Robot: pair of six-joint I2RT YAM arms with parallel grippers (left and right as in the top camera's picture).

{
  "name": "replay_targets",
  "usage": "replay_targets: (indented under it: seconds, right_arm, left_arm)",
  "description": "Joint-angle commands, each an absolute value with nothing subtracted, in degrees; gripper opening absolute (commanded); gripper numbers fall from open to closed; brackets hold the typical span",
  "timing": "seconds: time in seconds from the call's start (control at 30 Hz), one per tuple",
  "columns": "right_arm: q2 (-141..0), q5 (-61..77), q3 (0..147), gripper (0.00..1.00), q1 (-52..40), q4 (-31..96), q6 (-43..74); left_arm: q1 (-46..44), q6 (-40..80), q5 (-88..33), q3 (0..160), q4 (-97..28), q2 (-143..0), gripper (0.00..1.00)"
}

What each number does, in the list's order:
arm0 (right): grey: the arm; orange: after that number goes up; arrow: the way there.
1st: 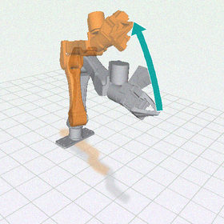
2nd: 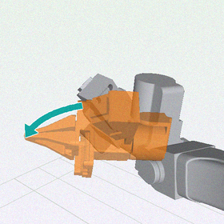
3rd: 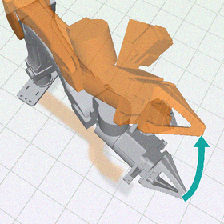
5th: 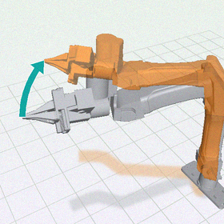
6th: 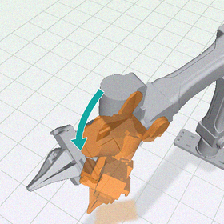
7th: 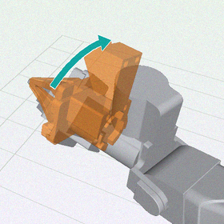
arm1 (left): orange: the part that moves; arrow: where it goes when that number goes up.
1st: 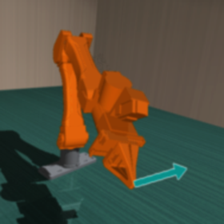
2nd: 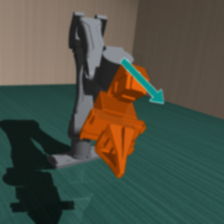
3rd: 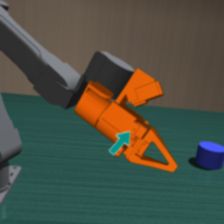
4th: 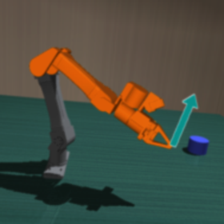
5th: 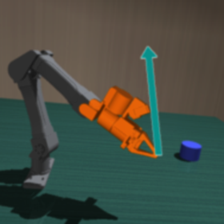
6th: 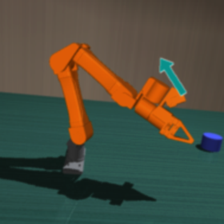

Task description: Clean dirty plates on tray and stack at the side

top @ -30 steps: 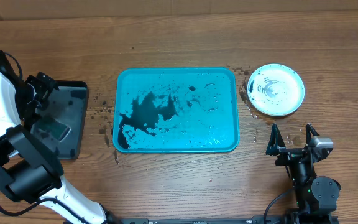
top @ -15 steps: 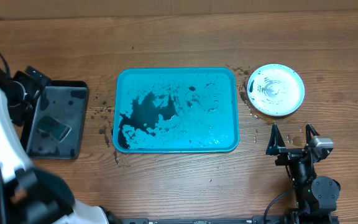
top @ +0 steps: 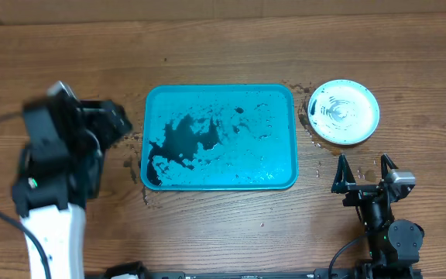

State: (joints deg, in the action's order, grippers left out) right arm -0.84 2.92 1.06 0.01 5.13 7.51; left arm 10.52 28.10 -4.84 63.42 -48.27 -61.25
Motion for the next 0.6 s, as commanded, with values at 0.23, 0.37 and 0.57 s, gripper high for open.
replay_targets:
  seconds: [0.23, 0.37, 0.57]
  right_arm:
    - [-0.16, 2.39, 0.49, 1.0, 0.12, 4.71, 7.94]
    - [-0.16, 2.39, 0.49, 1.0, 0.12, 4.71, 7.92]
    - [-0.16, 2.39, 0.49, 1.0, 0.12, 4.71, 7.94]
  left_arm:
    - [10.09, 29.12, 1.37, 41.43, -44.84, -46.0, 1.0]
    - [9.98, 19.35, -3.6, 33.5, -37.5, -41.45, 1.0]
    - [8.03, 7.75, -7.51, 24.25, -27.99, -35.07, 1.0]
